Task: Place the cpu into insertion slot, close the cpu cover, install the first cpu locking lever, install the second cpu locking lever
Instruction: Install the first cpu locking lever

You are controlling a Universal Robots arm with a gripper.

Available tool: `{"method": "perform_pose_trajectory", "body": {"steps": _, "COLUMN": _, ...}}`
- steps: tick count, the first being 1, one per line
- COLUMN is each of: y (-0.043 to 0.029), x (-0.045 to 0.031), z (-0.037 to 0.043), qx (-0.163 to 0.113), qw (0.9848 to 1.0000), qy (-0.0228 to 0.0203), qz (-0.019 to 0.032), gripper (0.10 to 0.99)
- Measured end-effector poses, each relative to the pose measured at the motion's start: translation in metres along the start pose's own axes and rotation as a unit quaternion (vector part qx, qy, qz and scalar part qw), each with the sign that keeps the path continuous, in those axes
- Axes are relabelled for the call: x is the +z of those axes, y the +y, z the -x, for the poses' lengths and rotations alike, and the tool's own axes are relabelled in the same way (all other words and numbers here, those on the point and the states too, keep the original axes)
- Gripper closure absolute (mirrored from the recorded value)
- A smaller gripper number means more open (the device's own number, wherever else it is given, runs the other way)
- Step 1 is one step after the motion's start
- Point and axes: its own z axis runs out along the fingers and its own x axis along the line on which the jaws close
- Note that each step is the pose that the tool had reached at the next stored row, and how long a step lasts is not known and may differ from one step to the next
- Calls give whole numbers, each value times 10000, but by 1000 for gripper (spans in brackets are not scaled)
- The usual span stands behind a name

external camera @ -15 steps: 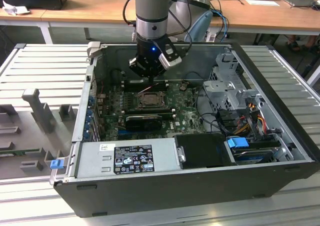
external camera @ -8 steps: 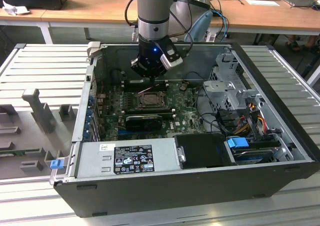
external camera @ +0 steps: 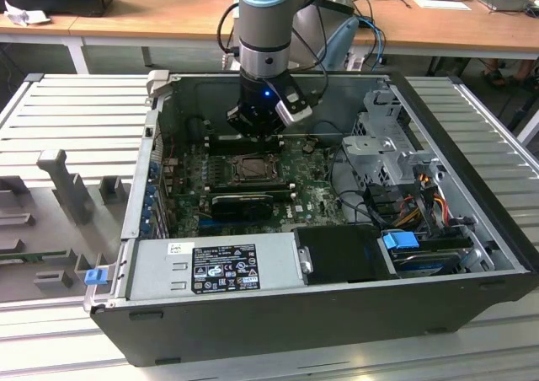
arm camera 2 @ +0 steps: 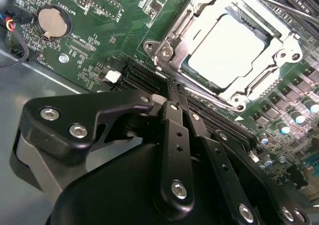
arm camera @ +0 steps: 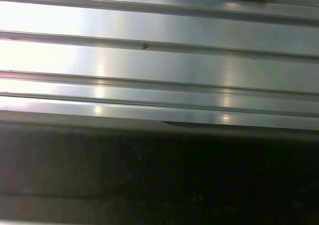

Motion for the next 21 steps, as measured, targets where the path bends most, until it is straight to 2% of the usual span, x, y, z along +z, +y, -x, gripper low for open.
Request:
{"method": "perform_pose_trajectory", "body": {"steps": 3, "y": -1, "x": 11, "z": 2, "qx": 42, "qw": 10000, "qy": -2, "qz": -12, "gripper": 980}}
{"method": "perform_pose_trajectory", "body": {"steps": 10, "y": -9, "x": 37, "z": 27, "qx": 48, "qw": 10000, "qy": 2, "qz": -80, "gripper": 980}}
{"method": "perform_pose_trajectory", "body": {"steps": 15, "y": -13, "x": 68, "z": 25, "qx": 48, "qw": 9999, "qy": 4, "qz": -91, "gripper": 980}}
{"method": "perform_pose_trajectory", "body": {"steps": 21, "y": -12, "x": 70, "z": 26, "qx": 49, "qw": 10000, "qy": 2, "qz": -80, "gripper": 980}}
